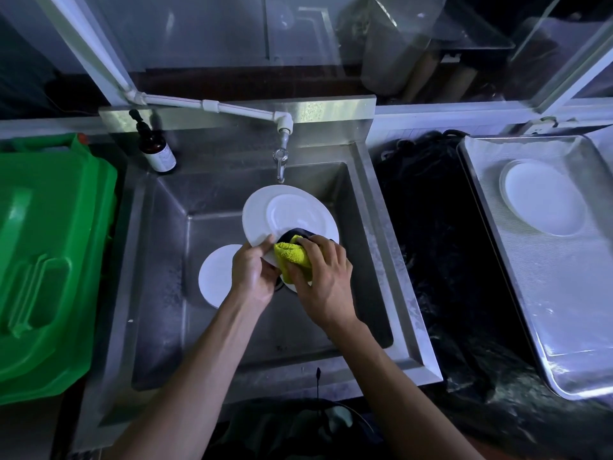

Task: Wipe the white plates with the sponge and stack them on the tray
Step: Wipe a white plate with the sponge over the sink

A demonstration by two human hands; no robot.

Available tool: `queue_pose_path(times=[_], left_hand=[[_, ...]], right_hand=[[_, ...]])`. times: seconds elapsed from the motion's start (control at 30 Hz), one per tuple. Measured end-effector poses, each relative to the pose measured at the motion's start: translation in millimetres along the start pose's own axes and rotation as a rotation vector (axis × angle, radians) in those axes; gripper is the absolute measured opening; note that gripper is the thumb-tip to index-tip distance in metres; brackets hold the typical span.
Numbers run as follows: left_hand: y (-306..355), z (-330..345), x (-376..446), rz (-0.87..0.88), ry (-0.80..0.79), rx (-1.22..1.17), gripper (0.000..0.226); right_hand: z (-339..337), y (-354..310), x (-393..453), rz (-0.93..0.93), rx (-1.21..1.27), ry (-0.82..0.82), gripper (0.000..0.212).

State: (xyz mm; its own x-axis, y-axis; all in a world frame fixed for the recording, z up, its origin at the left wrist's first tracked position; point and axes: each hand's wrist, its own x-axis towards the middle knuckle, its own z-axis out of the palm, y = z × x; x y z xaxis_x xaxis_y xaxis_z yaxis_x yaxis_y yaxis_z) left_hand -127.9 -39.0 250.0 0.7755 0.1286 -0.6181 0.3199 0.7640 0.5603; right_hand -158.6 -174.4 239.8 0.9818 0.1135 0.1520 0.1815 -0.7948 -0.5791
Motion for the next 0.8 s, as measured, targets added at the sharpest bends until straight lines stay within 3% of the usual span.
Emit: queue_pose_path(times=[0.4, 0.57, 0.8], left_hand=[[5, -16, 7, -0.018, -0.123, 0.103, 0.043], [10, -25, 9, -0.017, -0.195, 0.208, 0.054], [9, -39, 6, -0.052, -0.267, 0.338, 0.036]], right_hand=[[-8, 18, 21, 0.223, 0.186, 0.045, 0.043], [-13, 35, 39, 0.24, 0.251, -0.025, 0.041], [-19, 43, 65, 0.31, 0.306, -0.029, 0.041]])
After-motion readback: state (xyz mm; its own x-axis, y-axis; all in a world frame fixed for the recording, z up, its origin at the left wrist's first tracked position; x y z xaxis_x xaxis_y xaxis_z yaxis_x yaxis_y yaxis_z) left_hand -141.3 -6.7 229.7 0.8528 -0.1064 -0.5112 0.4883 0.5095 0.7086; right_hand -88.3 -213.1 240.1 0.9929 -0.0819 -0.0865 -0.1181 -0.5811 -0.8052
